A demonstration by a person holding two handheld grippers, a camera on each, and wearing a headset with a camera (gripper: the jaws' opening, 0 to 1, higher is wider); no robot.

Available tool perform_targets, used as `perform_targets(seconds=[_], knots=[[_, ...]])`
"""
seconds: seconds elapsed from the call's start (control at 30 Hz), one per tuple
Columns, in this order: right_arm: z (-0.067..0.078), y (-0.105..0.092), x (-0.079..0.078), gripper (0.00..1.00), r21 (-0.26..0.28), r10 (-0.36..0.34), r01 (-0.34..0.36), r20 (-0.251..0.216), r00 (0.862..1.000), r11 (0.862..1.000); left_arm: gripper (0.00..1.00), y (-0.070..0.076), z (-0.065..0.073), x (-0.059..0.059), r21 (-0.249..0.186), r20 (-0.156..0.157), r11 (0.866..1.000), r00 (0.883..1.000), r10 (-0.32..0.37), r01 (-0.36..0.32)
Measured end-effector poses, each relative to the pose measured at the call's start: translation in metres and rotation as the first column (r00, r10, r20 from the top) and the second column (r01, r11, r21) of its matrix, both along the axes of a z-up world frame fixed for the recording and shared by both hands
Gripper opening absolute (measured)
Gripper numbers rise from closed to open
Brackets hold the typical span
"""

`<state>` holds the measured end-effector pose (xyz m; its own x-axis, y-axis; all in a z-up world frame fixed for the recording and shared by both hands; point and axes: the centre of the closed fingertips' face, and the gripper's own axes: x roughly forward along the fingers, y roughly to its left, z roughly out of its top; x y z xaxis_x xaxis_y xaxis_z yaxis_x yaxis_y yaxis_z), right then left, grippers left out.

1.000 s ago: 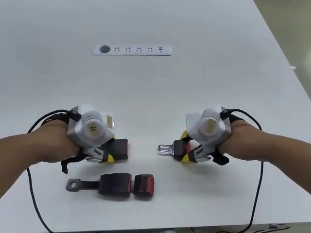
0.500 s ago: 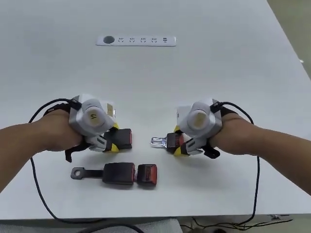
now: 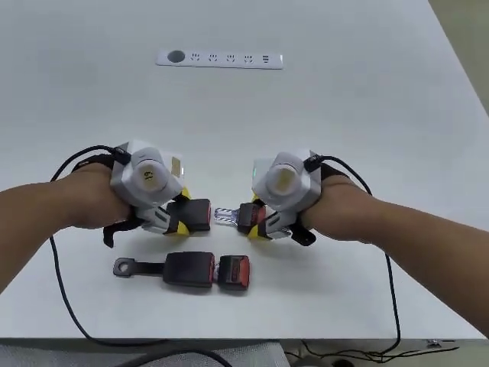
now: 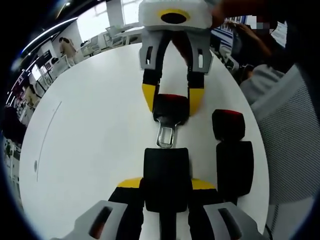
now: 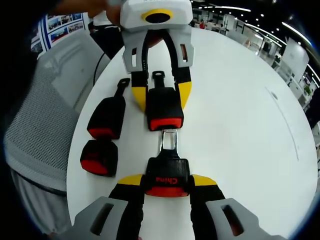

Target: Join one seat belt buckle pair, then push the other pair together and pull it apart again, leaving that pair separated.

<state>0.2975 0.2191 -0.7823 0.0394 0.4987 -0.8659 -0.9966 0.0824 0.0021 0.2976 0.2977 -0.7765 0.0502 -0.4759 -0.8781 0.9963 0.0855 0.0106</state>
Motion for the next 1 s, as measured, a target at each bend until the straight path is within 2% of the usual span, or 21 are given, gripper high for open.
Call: perform_targets(seconds=[0.23,0.37,0.47,0.5,0.53,0.73,1.0], knots=[[0.000,0.003,-0.001,0.32,-0.041,0.036,-0.035,0.015,0.999,0.999,0.34,-0.001,-0.001,0.000,0.004,-0.003,1.000,1.000,0.003,-0.003],[0.006,0.011,-0.002,0.32,0.002,0.049,-0.049,0.017,0.999,0.999,0.34,0.000,-0.002,0.002,0.002,0.000,1.000,1.000,0.005,-0.005],[0.001,0.016,-0.002,0.32,0.000,0.066,-0.066,0.028,0.997,0.998,0.34,-0.001,-0.002,0.001,0.000,0.000,1.000,1.000,0.000,0.000],[0.000,0.020,0.001,0.32,0.015,0.062,-0.063,0.022,0.998,0.998,0.34,-0.001,-0.002,0.001,0.000,0.003,1.000,1.000,-0.006,0.006],[-0.001,0.018,0.002,0.32,0.004,0.058,-0.058,0.016,0.998,0.998,0.34,0.000,-0.003,0.002,-0.001,0.001,1.000,1.000,-0.001,0.001],[0.000,0.017,0.001,0.31,0.019,0.082,-0.082,0.010,0.997,0.996,0.34,-0.001,-0.002,0.000,0.017,-0.002,1.000,1.000,-0.017,0.017],[0.000,0.018,0.001,0.30,0.006,0.094,-0.094,0.011,0.996,0.996,0.34,0.001,-0.005,0.001,0.017,-0.005,0.999,1.000,-0.028,0.028]])
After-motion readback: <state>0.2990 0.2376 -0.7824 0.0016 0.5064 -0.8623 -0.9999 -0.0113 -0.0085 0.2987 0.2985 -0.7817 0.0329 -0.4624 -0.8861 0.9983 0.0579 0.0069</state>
